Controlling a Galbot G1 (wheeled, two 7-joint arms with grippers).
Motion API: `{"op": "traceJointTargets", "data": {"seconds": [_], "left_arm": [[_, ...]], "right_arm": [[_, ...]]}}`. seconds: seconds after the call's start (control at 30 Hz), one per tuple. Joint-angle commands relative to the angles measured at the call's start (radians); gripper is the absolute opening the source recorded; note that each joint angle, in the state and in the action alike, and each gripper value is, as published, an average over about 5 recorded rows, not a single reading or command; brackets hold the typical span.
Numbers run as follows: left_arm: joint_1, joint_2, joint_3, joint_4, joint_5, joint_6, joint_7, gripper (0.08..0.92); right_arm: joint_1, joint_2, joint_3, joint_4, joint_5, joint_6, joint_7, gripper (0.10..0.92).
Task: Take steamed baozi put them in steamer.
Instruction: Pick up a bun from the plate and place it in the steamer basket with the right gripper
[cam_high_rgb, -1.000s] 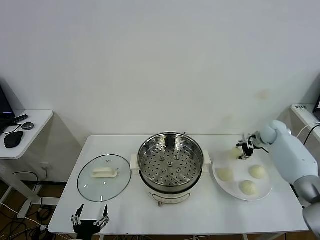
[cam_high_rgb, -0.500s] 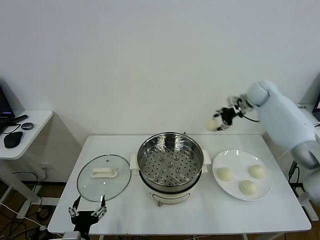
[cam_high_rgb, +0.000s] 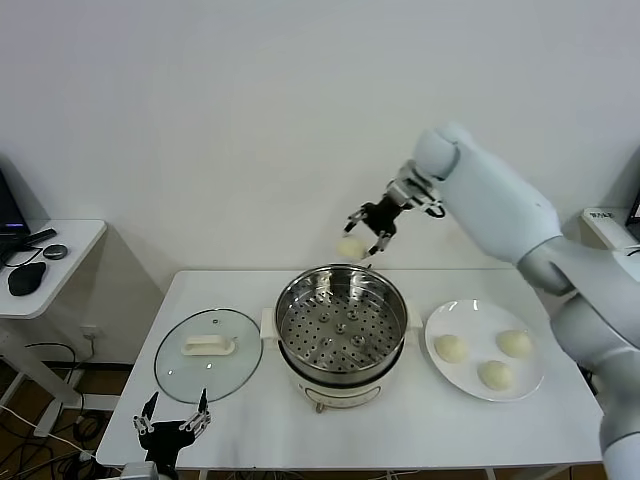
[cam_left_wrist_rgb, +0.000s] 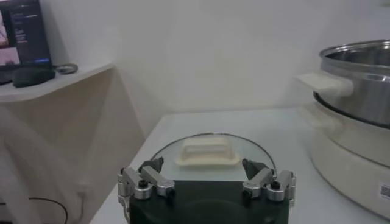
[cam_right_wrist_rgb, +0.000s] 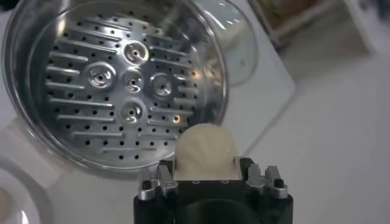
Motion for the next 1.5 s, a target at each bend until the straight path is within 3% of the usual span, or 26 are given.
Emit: {"op": "traceJointTargets", "data": {"seconds": [0.03, 0.53, 0.77, 1.07, 1.33, 1.5], "left_arm": [[-0.002, 0.000, 0.000, -0.001, -0.005, 0.001, -0.001, 0.823], [-0.006, -0.007, -0.010, 0.003, -0.012, 0.003, -0.002, 0.823], [-0.010, -0.009, -0.006, 0.013, -0.011, 0.003, -0.001, 0.823], [-0.009, -0.009, -0.006, 0.015, -0.011, 0.003, 0.000, 0.823], [-0.011, -0.008, -0.005, 0.021, -0.011, 0.002, -0.001, 0.823], [-0.013, -0.007, -0.005, 0.025, -0.011, 0.002, -0.001, 0.823]], "right_arm": [[-0.025, 0.090, -0.028, 0.025, -0.208, 0.119, 0.029, 0.611], [-0.101, 0.072, -0.029, 0.021, -0.212, 0.119, 0.008, 0.611], [-0.135, 0.077, 0.009, 0.024, -0.303, 0.119, 0.035, 0.613], [-0.156, 0.081, 0.007, 0.000, -0.309, 0.118, 0.094, 0.615], [-0.146, 0.060, -0.022, 0.015, -0.246, 0.118, 0.119, 0.790], [-0.083, 0.002, -0.018, 0.077, -0.104, 0.090, 0.069, 0.821]]}}
